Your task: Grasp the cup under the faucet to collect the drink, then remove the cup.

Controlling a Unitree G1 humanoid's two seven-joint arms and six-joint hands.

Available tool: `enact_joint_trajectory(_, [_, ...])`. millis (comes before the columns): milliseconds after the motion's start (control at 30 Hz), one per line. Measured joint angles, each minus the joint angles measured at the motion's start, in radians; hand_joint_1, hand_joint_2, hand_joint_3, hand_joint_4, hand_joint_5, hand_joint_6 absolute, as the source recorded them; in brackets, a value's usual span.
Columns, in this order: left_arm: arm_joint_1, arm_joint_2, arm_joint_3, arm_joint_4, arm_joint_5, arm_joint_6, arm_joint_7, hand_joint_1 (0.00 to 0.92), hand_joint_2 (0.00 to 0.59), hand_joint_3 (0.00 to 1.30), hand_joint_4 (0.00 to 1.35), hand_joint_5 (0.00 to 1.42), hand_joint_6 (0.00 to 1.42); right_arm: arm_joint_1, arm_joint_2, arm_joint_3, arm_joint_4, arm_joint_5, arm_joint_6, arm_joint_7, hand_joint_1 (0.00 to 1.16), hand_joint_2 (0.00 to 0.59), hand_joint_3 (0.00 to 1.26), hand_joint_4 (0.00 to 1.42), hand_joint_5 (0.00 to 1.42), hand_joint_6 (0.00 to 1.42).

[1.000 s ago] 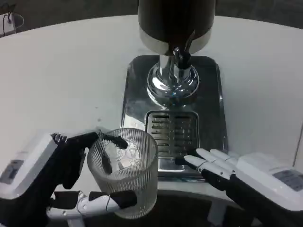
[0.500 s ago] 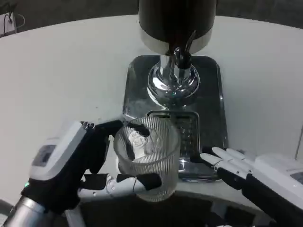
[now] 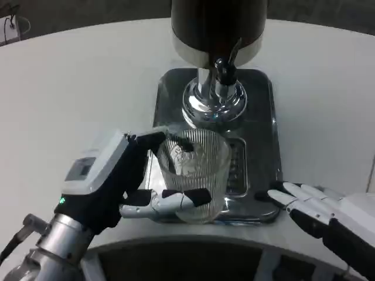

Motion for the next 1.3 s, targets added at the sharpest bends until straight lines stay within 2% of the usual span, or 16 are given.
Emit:
enact_joint_trajectory(300, [-0.127,0.000,-0.042,0.127,0.061,0.022,0.062,0.365,0.078,1.00,1.10,1.35,1.42,0.062,0.012,-0.082,0.000,0.056,-0.050,0.005,0.44,0.475,0.07,0.00,0.00,0.00])
enact_joint_trajectory(533, [-0.207,0.004,-0.073,0.215,0.092,0.054,0.102,0.365,0.078,1.00,1.10,1.35,1.42,0.091,0.018,-0.098,0.000,0.080,-0.078,0.005,0.44,0.475,0.07,0.00,0.00,0.00])
enact_joint_trajectory(833, [-0.282,0.018,-0.111,0.315,0.109,0.065,0.164,0.365,0.077,1.00,1.10,1.35,1.42,0.135,0.026,-0.141,0.000,0.117,-0.117,0.005,0.44,0.475,0.07,0.00,0.00,0.00])
enact_joint_trajectory(1133, [-0.347,0.026,-0.155,0.371,0.148,0.080,0.210,0.365,0.077,1.00,1.09,1.34,1.42,0.169,0.027,-0.180,0.000,0.153,-0.130,0.005,0.43,0.469,0.07,0.00,0.00,0.00])
enact_joint_trajectory(1300, [-0.389,0.025,-0.189,0.398,0.171,0.096,0.228,0.350,0.062,0.95,1.03,1.28,1.42,0.184,0.027,-0.195,0.000,0.166,-0.130,0.005,0.43,0.468,0.07,0.00,0.00,0.00])
